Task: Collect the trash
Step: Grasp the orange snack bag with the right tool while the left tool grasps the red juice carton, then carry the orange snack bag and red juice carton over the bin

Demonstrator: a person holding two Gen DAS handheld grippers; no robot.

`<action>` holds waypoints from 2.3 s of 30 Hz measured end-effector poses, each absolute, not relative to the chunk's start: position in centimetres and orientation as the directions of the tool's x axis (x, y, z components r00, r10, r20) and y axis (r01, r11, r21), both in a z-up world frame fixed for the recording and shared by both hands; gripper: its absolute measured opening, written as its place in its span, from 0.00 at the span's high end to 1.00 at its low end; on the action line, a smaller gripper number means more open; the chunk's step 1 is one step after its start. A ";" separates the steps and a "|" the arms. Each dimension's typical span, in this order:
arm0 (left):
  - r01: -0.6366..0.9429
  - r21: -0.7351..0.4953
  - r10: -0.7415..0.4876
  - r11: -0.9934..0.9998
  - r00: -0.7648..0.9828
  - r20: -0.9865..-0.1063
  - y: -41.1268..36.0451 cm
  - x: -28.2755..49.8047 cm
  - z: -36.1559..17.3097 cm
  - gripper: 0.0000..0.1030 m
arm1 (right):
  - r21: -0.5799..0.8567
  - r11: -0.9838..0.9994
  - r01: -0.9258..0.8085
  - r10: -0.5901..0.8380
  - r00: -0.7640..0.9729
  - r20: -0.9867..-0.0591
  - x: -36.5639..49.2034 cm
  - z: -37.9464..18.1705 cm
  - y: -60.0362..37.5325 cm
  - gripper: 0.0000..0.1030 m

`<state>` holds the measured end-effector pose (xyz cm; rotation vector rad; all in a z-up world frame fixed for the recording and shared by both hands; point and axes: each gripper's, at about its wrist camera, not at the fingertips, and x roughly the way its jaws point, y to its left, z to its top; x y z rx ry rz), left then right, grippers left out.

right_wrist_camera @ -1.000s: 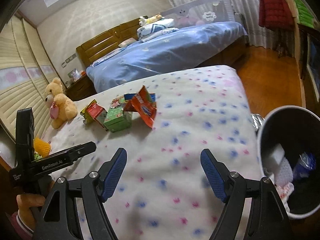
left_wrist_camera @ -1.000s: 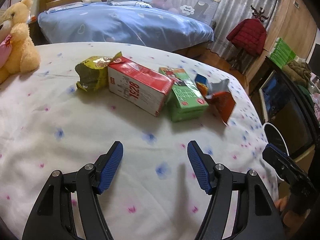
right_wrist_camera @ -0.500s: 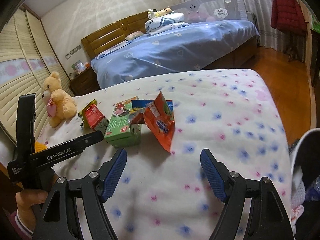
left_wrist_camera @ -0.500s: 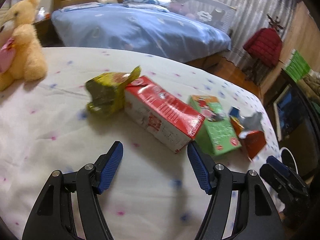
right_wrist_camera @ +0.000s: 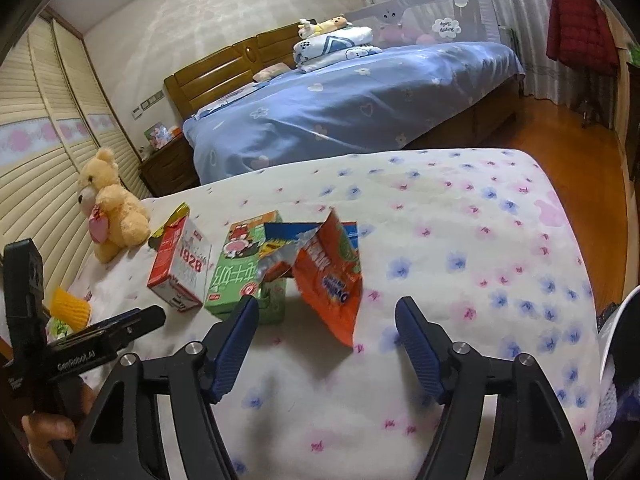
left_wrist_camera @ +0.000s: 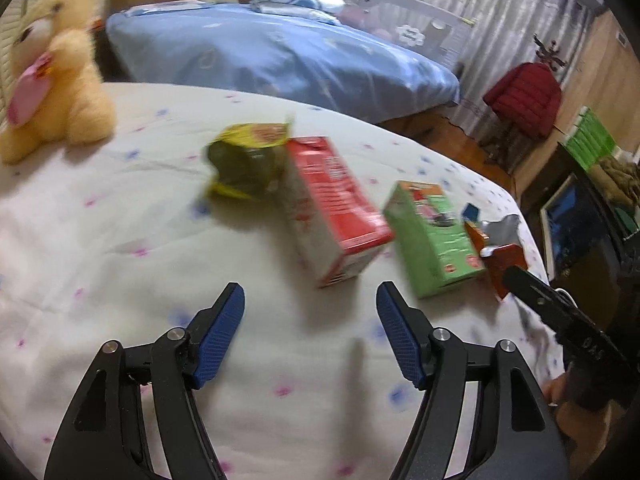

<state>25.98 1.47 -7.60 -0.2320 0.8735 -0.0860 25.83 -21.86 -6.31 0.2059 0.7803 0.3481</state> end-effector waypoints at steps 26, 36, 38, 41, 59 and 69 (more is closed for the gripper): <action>0.078 -0.187 -0.190 0.979 0.679 -0.709 -1.2 23.5 -6.8 0.70 | 0.345 0.912 -0.223 0.403 0.648 -0.646 23.6 -6.0 -23.5 0.97; 0.216 -0.202 -0.296 0.955 0.669 -0.682 -5.1 18.8 -4.9 0.70 | 0.365 0.913 -0.181 0.386 0.669 -0.635 18.5 -5.6 -26.2 0.97; 0.247 -0.200 -0.316 0.948 0.663 -0.678 -6.2 18.1 -4.6 0.70 | 0.366 0.915 -0.169 0.378 0.675 -0.633 17.6 -5.5 -26.8 0.97; 0.281 -0.194 -0.335 0.940 0.653 -0.679 -7.6 17.4 -4.5 0.70 | 0.370 0.917 -0.152 0.367 0.688 -0.626 16.3 -5.2 -27.8 0.97; 0.431 -0.187 -0.426 0.883 0.569 -0.703 -15.2 15.5 -4.9 0.70 | 0.361 0.931 -0.050 0.284 0.721 -0.632 11.6 -5.3 -33.8 0.97; 0.504 -0.184 -0.471 0.844 0.531 -0.705 -19.1 15.3 -4.6 0.70 | 0.350 0.937 0.016 0.226 0.735 -0.640 10.4 -5.2 -36.9 0.97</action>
